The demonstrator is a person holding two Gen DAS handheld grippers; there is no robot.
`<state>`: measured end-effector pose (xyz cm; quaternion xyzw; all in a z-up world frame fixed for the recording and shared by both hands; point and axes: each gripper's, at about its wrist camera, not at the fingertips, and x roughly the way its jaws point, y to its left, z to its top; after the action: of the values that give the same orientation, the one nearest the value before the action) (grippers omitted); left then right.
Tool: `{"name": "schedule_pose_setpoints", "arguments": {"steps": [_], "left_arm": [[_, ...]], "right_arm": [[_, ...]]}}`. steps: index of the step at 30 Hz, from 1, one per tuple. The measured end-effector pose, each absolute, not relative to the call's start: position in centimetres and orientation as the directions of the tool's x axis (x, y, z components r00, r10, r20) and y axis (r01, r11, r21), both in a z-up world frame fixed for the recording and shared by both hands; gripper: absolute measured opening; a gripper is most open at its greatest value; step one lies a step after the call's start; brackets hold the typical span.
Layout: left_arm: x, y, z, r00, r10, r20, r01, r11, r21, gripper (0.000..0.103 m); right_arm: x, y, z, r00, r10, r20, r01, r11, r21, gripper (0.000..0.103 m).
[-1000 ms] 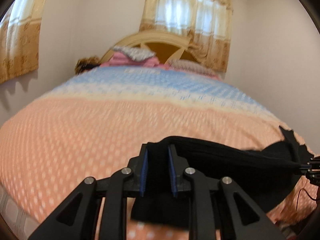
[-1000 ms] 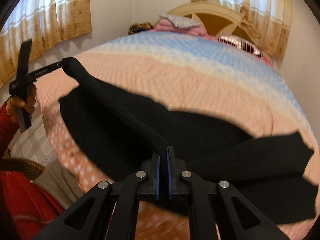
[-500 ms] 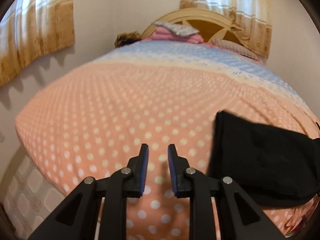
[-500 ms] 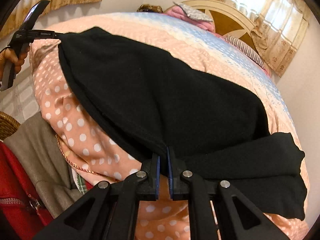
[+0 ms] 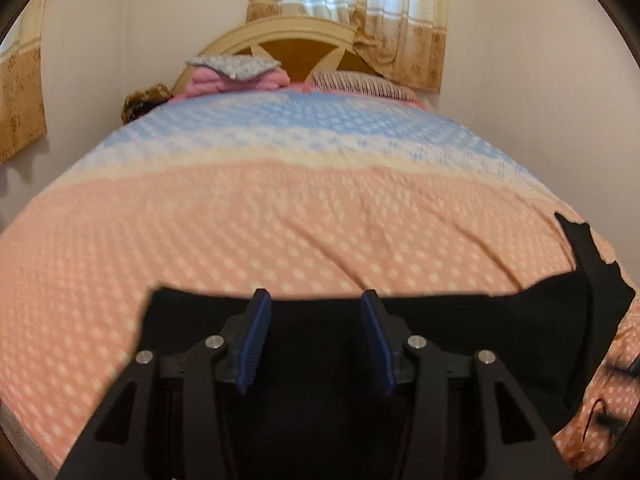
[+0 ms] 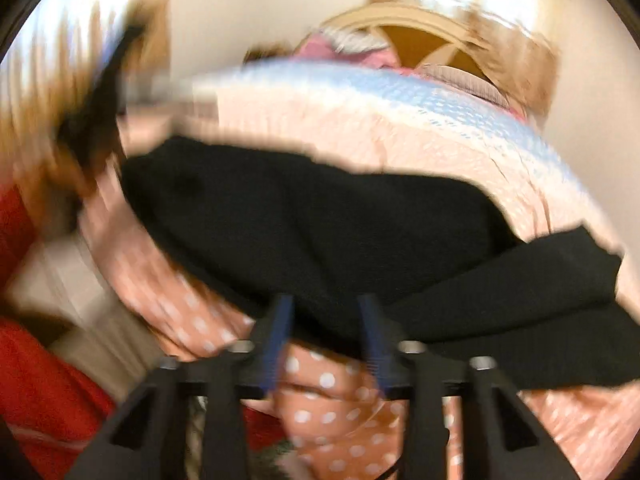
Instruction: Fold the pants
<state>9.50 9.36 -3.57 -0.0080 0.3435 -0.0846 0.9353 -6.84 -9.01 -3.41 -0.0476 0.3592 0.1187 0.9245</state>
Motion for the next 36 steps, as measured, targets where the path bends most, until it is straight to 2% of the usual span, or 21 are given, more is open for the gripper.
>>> {"name": "schedule_pose_setpoints", "arguments": {"steps": [1, 2, 5, 7, 9, 10, 12, 14, 16, 19, 24, 25, 26, 28, 29, 31, 33, 34, 36], "left_arm": [[9.2, 9.2, -4.3, 0.746, -0.141, -0.651, 0.141, 0.989, -0.052, 0.051], [8.9, 9.1, -5.1, 0.740, -0.115, -0.662, 0.127, 0.991, -0.031, 0.051], [8.0, 9.9, -6.7, 0.735, -0.073, -0.674, 0.091, 0.996, -0.009, 0.051], [7.2, 10.0, -6.7, 0.758, -0.053, -0.650, 0.084, 0.996, 0.016, 0.051], [7.1, 9.6, -7.1, 0.768, -0.025, -0.640, 0.076, 0.996, 0.052, 0.053], [7.0, 9.4, -7.1, 0.772, -0.011, -0.635, 0.067, 0.996, 0.064, 0.054], [7.1, 9.0, -7.2, 0.777, 0.023, -0.629, 0.040, 0.995, 0.087, 0.056], [7.5, 9.0, -7.1, 0.775, 0.038, -0.631, 0.027, 0.995, 0.092, 0.058], [7.7, 9.2, -7.2, 0.769, 0.036, -0.638, 0.022, 0.996, 0.083, 0.059], [7.8, 9.2, -7.2, 0.762, 0.033, -0.647, 0.018, 0.997, 0.073, 0.060], [7.8, 8.9, -7.4, 0.758, 0.049, -0.650, 0.007, 0.997, 0.083, 0.062], [7.9, 8.8, -7.4, 0.758, 0.051, -0.651, 0.005, 0.997, 0.083, 0.063], [8.0, 8.8, -7.4, 0.757, 0.052, -0.651, 0.003, 0.997, 0.084, 0.063], [8.0, 8.7, -7.4, 0.757, 0.053, -0.651, 0.003, 0.996, 0.084, 0.063], [8.0, 8.7, -7.4, 0.757, 0.053, -0.651, 0.003, 0.996, 0.084, 0.063], [8.0, 8.6, -7.4, 0.757, 0.055, -0.651, 0.001, 0.996, 0.085, 0.063], [8.0, 8.6, -7.4, 0.757, 0.057, -0.651, -0.002, 0.996, 0.084, 0.063], [7.9, 8.7, -7.4, 0.757, 0.057, -0.651, -0.004, 0.997, 0.083, 0.063], [8.0, 8.6, -7.4, 0.756, 0.058, -0.652, -0.008, 0.997, 0.080, 0.063]], "right_arm": [[-7.2, -10.5, -2.3, 0.737, 0.206, -0.643, -0.221, 0.974, 0.060, 0.078], [-7.6, -12.4, -1.0, 0.771, 0.207, -0.603, -0.178, 0.978, 0.109, 0.080], [-6.4, -17.6, 2.3, 0.831, 0.093, -0.549, -0.025, 0.991, 0.130, 0.080], [-3.7, -22.2, 3.8, 0.823, -0.059, -0.565, 0.145, 0.983, 0.110, 0.080], [-1.3, -26.0, 4.3, 0.814, -0.107, -0.571, 0.238, 0.958, 0.159, 0.080], [0.8, -28.7, 4.1, 0.803, -0.119, -0.583, 0.286, 0.937, 0.203, 0.080], [5.3, -32.7, 3.1, 0.745, -0.185, -0.641, 0.396, 0.896, 0.201, 0.080], [9.0, -34.7, 1.4, 0.646, -0.271, -0.714, 0.478, 0.872, 0.102, 0.080], [12.7, -35.9, -0.8, 0.578, -0.289, -0.763, 0.493, 0.869, 0.044, 0.080], [17.0, -38.2, -3.2, 0.457, -0.388, -0.801, 0.570, 0.819, -0.072, 0.080], [19.3, -40.6, -6.2, 0.354, -0.372, -0.858, 0.611, 0.786, -0.089, 0.078], [19.2, -40.8, -6.1, 0.353, -0.372, -0.858, 0.621, 0.780, -0.083, 0.064], [18.8, -41.1, -5.9, 0.345, -0.383, -0.857, 0.632, 0.770, -0.090, 0.035], [17.8, -42.1, -5.3, 0.378, -0.353, -0.856, 0.618, 0.785, -0.051, 0.011], [16.9, -42.4, -4.9, 0.408, -0.319, -0.855, 0.608, 0.794, -0.006, 0.004], [14.8, -43.0, -3.6, 0.497, -0.240, -0.834, 0.587, 0.801, 0.120, 0.003], [11.4, -43.6, -1.7, 0.618, -0.179, -0.766, 0.548, 0.796, 0.256, 0.003], [8.4, -43.9, -0.3, 0.694, -0.157, -0.703, 0.518, 0.787, 0.335, 0.003], [4.4, -44.4, 0.9, 0.758, -0.161, -0.632, 0.500, 0.766, 0.405, 0.003]]}}
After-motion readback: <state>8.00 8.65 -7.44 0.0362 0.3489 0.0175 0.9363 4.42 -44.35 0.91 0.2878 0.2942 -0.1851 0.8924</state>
